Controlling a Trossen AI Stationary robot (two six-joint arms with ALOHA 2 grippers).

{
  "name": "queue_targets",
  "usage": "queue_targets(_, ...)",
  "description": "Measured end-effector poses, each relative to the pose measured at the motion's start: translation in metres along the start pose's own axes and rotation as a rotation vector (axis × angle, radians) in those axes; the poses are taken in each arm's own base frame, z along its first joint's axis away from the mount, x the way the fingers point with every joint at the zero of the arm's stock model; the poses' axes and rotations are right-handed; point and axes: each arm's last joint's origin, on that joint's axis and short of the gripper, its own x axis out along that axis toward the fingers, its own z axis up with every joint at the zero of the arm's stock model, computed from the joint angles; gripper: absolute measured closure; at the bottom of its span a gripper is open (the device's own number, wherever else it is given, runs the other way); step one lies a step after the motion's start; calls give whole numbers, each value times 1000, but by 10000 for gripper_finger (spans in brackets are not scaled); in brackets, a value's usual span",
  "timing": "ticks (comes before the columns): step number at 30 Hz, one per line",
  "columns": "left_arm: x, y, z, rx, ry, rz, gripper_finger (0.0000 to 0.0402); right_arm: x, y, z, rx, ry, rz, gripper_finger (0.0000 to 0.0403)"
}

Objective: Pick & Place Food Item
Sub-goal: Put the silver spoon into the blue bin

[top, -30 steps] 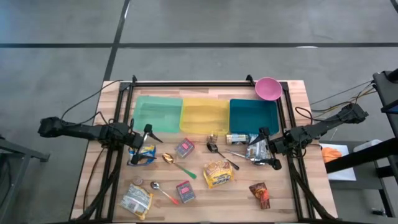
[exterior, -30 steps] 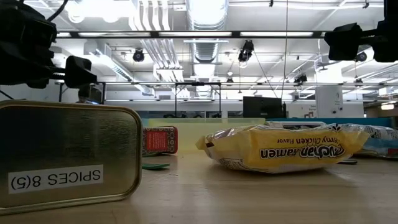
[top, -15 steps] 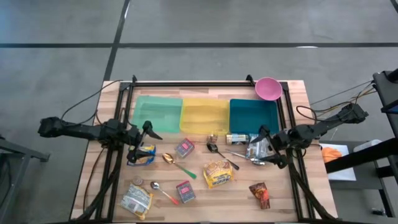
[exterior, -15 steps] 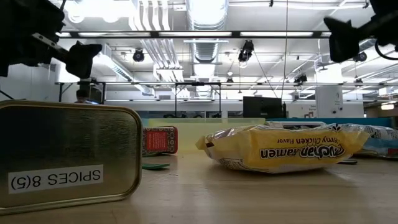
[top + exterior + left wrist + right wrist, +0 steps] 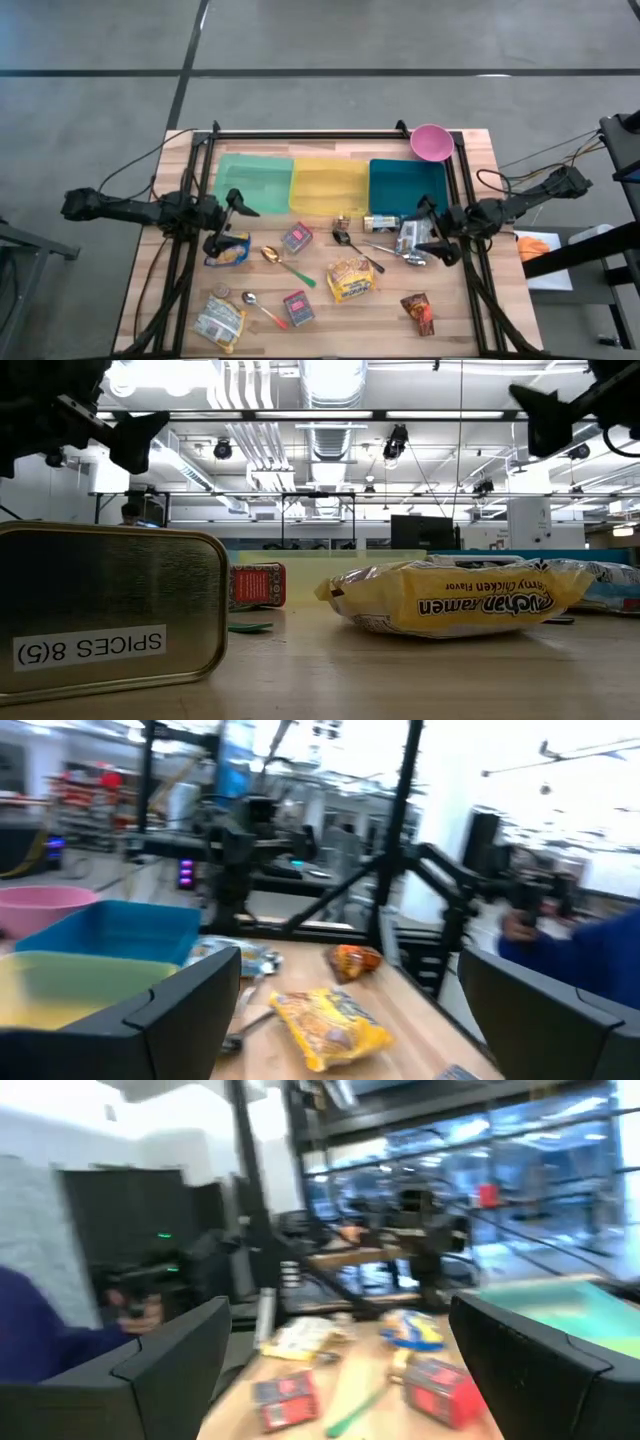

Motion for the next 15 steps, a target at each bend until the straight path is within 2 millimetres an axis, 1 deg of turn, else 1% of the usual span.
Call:
queue_targets(3,0,3,0,-14,-14,89,21,1,0,-1,-17,8,-16,31)
queue_targets(5,0,4,0,-66,-29,151,21,3,0,0,-17,39,-29,31)
queue_targets(7,-1,5,0,-106,-37,183,21,7,2,7,0,100,-40,31)
queue_targets(9,-1,6,0,-115,-34,185,21,11,4,15,17,210,-79,31)
queue_targets(11,-1,6,-1,-112,-29,186,21,14,4,25,33,310,-169,31)
queue_targets(15,-1,6,-2,-106,-16,192,21,19,6,44,48,446,-322,31)
